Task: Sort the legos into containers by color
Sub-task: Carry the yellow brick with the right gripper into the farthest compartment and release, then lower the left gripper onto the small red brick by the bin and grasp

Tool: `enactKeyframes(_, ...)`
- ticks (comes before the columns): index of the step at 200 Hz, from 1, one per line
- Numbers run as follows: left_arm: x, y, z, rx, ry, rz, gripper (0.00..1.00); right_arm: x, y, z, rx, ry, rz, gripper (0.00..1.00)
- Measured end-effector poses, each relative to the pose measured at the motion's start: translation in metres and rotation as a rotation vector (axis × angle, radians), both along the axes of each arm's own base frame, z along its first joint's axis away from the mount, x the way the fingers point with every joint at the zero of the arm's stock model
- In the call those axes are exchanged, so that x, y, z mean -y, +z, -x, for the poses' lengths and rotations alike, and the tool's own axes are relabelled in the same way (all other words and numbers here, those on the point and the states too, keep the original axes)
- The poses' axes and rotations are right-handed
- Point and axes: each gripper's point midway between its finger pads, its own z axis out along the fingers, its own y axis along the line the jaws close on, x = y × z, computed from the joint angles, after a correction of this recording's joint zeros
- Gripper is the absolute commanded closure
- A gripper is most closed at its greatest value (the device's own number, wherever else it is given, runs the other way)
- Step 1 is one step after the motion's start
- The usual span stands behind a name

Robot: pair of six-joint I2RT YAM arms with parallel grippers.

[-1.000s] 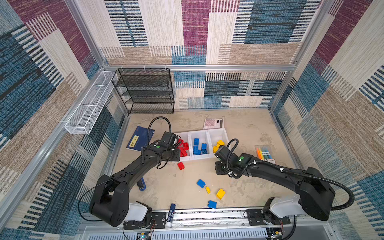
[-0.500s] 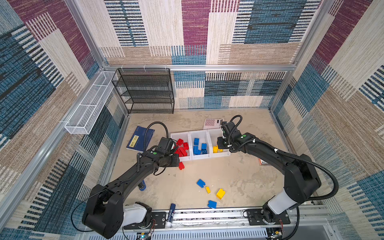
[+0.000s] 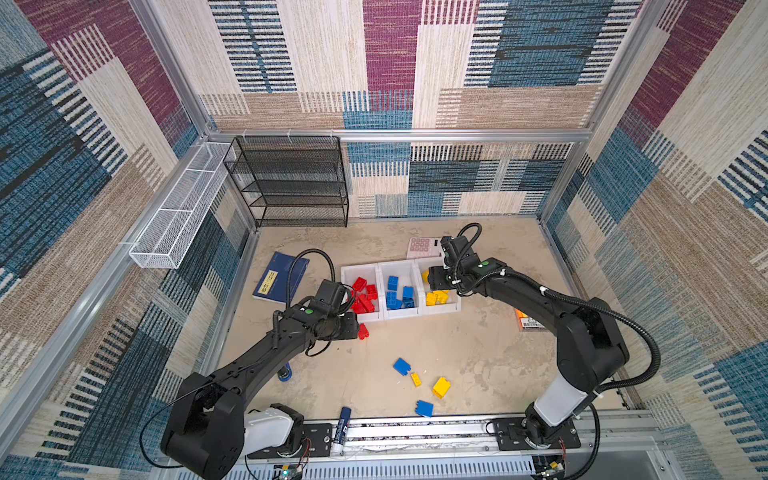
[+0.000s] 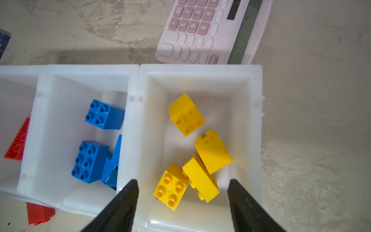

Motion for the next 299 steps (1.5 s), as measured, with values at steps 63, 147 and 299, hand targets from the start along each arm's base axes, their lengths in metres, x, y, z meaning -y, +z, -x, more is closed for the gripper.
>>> enactKeyframes(63, 0.013, -0.021, 0.006, -0.075, 0.001, 0.000, 0.43, 0.010, 0.003, 0.027, -0.008, -0.011, -0.039, 0.25)
enactKeyframes(147, 0.029, -0.044, 0.000, -0.114, 0.024, -0.008, 0.43, 0.025, -0.001, 0.054, -0.019, -0.038, -0.055, 0.25)
enactKeyframes(299, 0.035, -0.058, -0.021, -0.100, 0.045, -0.040, 0.61, 0.027, -0.009, 0.064, -0.049, -0.048, -0.071, 0.25)
